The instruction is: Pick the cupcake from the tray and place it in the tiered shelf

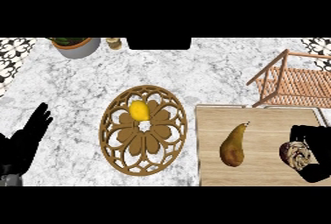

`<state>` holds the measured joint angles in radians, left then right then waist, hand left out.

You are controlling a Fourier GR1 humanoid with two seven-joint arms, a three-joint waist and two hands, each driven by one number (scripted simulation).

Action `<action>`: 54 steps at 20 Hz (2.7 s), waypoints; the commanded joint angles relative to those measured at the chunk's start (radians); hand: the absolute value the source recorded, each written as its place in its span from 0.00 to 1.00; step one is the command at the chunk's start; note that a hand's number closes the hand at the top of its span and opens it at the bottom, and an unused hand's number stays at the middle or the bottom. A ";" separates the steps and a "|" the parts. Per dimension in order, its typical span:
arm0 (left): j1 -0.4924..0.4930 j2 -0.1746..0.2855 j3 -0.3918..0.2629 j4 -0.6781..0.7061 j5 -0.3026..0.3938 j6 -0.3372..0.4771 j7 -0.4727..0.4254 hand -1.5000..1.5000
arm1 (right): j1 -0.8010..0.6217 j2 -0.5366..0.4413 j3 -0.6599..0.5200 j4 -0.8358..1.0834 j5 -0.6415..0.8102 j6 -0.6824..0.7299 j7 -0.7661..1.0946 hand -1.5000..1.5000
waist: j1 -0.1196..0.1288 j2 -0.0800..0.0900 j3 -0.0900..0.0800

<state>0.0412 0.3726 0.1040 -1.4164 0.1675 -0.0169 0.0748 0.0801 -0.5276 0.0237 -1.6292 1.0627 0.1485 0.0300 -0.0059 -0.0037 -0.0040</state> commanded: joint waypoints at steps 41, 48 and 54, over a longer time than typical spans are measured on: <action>-0.046 -0.039 0.037 -0.002 -0.047 -0.042 0.033 0.50 | -0.185 -0.653 -0.852 0.318 -1.198 0.476 -0.160 1.00 | 0.021 0.006 0.004; -0.074 -0.039 0.052 0.000 -0.055 -0.052 0.059 0.50 | -0.297 -0.636 -0.709 0.342 -1.105 0.363 -0.151 1.00 | 0.023 0.007 0.004; -0.061 -0.063 0.043 -0.016 -0.095 -0.025 0.058 0.50 | -0.427 -0.655 -0.574 0.478 -0.990 0.268 -0.216 1.00 | 0.025 0.007 0.004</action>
<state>-0.0030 0.3246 0.1564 -1.4199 0.1015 -0.0709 0.1088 -0.2751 -1.1902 -0.6347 -1.1691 0.0152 0.4856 -0.1971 0.0196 0.0039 0.0001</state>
